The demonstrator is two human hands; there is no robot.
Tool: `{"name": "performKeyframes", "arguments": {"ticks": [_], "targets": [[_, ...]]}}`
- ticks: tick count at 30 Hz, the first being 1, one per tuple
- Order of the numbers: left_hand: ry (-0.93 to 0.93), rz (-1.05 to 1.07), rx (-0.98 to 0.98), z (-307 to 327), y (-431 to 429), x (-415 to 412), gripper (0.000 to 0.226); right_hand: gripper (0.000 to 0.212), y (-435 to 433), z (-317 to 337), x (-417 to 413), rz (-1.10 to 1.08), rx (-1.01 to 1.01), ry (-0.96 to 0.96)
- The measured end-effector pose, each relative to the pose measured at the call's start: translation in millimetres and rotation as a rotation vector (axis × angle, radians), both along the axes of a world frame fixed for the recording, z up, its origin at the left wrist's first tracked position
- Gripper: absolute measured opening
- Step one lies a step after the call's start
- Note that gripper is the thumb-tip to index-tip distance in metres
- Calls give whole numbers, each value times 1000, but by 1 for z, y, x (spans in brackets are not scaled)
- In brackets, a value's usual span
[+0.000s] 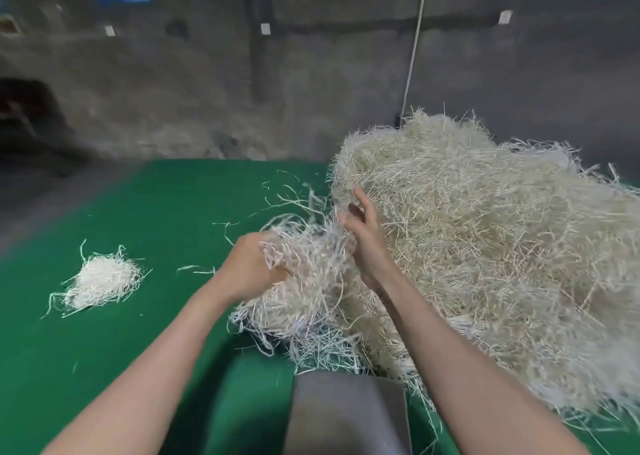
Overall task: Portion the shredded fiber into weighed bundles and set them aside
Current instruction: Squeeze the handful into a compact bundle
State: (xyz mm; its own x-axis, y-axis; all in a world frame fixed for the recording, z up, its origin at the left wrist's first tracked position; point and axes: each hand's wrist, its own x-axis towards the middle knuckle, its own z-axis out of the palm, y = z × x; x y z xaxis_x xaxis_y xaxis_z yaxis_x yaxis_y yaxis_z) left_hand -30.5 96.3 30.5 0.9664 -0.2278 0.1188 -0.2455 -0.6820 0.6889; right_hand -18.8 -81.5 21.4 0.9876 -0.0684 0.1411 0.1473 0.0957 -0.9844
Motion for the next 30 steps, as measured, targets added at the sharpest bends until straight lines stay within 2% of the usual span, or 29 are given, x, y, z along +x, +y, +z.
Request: {"name": "performKeyframes", "arguments": {"ticks": [1,2,4,6,8,9,10,11,12,13,14,16,17,19,20,21,23,26,29,30], "targets": [[-61,-136,156,-2,-6,-3,26,70,-1,2,1,79,-24,-21],[-146,-251,229,-6,-14,-6,23,71,5,3,-7,161,-110,3],[-306,-343,260,-14,-29,-12,30,69,13,-12,-15,298,-226,90],[-445,-320,203,-28,-30,-13,38,73,18,-27,-33,373,-52,274],[-582,-232,191,-46,-24,-15,62,66,20,-43,-49,345,48,399],[-634,-174,190,-54,-20,-15,76,72,23,-46,-56,300,56,440],[-625,-112,197,-57,-18,-13,87,92,26,-52,-58,237,32,488],[-542,-34,202,-57,-17,-12,95,111,29,-56,-59,156,30,508],[-386,7,173,-58,-15,-10,98,115,30,-61,-56,75,54,497],[-159,-16,53,-59,-11,-8,97,105,32,-58,-55,15,151,481],[113,-105,-170,-59,-4,-8,94,84,32,-56,-52,-37,285,475],[554,-324,-777,-66,4,-13,99,40,38,-59,-45,-86,419,452],[647,-290,-941,-71,0,-19,110,28,45,-59,-46,-74,360,398],[683,-54,-997,-74,-17,-28,136,16,60,-67,-52,35,106,283],[645,64,-1007,-73,-25,-30,144,20,63,-69,-55,112,-10,242],[600,119,-1040,-70,-27,-29,147,34,62,-64,-55,158,-79,229],[498,165,-1101,-58,-24,-21,132,72,43,-54,-50,157,-113,164],[381,165,-1107,-35,-14,-5,121,77,16,-28,-40,252,-201,54],[298,186,-1138,-15,-26,9,113,116,17,-30,-31,431,-324,126],[261,230,-1124,-10,-30,12,110,123,19,-31,-29,460,-343,153]]}}
